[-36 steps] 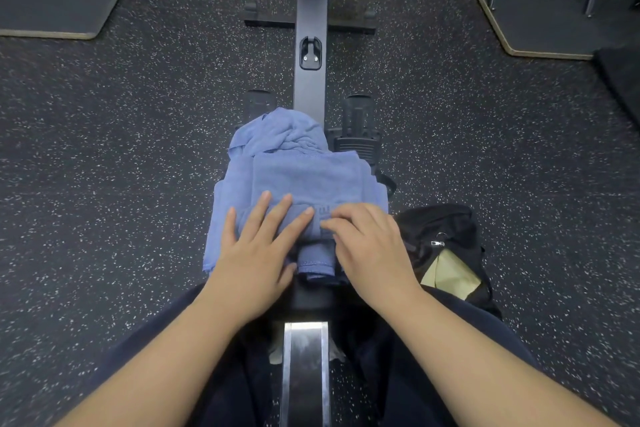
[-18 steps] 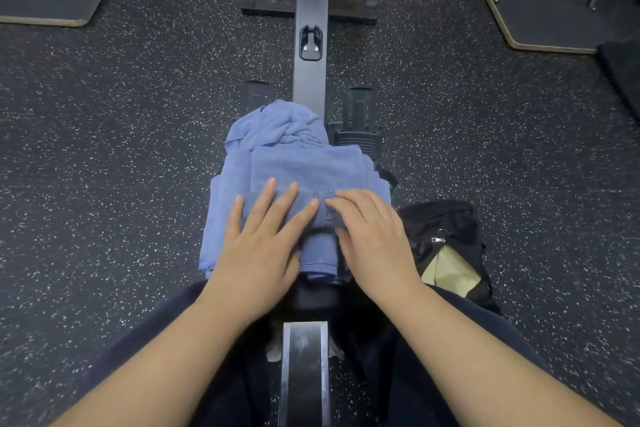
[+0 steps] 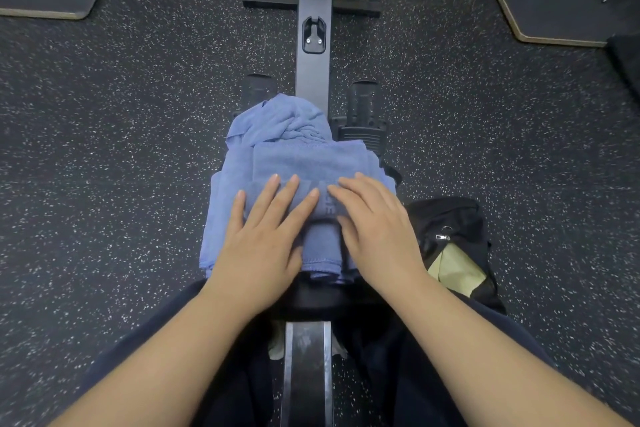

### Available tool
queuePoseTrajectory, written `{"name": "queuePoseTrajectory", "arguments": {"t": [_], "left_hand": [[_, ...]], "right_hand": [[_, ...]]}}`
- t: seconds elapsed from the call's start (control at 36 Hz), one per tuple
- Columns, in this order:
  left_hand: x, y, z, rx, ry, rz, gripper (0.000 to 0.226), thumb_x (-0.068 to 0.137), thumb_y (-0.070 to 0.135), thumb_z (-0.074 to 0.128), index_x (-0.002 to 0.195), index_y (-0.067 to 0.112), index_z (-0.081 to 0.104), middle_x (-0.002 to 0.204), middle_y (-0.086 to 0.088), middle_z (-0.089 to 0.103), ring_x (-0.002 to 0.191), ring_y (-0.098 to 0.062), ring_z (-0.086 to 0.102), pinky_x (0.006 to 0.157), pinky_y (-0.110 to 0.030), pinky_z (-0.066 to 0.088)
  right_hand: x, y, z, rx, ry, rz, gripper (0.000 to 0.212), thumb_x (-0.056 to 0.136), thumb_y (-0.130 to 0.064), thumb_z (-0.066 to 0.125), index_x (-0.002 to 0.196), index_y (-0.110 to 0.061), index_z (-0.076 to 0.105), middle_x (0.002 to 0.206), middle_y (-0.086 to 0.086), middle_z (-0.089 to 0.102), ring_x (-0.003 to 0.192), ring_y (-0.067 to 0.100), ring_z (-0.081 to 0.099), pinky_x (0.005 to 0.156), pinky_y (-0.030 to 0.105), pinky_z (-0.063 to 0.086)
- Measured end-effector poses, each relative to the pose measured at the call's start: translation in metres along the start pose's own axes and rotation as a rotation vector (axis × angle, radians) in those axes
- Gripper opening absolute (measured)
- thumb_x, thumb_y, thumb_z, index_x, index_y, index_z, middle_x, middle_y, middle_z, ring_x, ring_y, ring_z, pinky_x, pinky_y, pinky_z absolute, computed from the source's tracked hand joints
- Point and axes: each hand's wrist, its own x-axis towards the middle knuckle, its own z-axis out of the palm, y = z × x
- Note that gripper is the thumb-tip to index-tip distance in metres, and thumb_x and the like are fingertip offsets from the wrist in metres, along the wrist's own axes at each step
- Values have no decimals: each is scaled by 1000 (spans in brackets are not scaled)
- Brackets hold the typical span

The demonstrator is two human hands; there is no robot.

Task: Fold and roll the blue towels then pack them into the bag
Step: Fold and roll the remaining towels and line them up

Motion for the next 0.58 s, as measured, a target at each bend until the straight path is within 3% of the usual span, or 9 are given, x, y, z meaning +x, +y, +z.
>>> {"name": "queuePoseTrajectory", "arguments": {"t": [0.14, 0.33, 0.58], "left_hand": [[8, -2, -1, -43, -3, -30, 76, 74, 26, 54, 146, 30, 29, 154, -2, 36, 143, -20, 17, 111, -54, 13], [19, -4, 3, -73, 45, -32, 73, 75, 25, 53, 144, 30, 29, 154, -3, 35, 143, -22, 20, 111, -55, 11], [38, -6, 1, -146, 36, -81, 67, 79, 30, 47, 145, 28, 39, 156, 0, 31, 147, -23, 16, 114, -53, 2]], "right_hand": [[0, -3, -1, 32, 61, -51, 31, 81, -7, 53, 109, -5, 67, 116, 10, 64, 114, 30, 56, 98, 42, 44], [0, 2, 7, 10, -16, -18, 45, 78, -10, 56, 123, -6, 61, 129, 10, 58, 126, 28, 47, 104, 48, 40], [6, 2, 9, -117, -133, 10, 57, 83, -22, 42, 139, -9, 46, 143, 7, 47, 138, 28, 33, 109, 50, 35]]}}
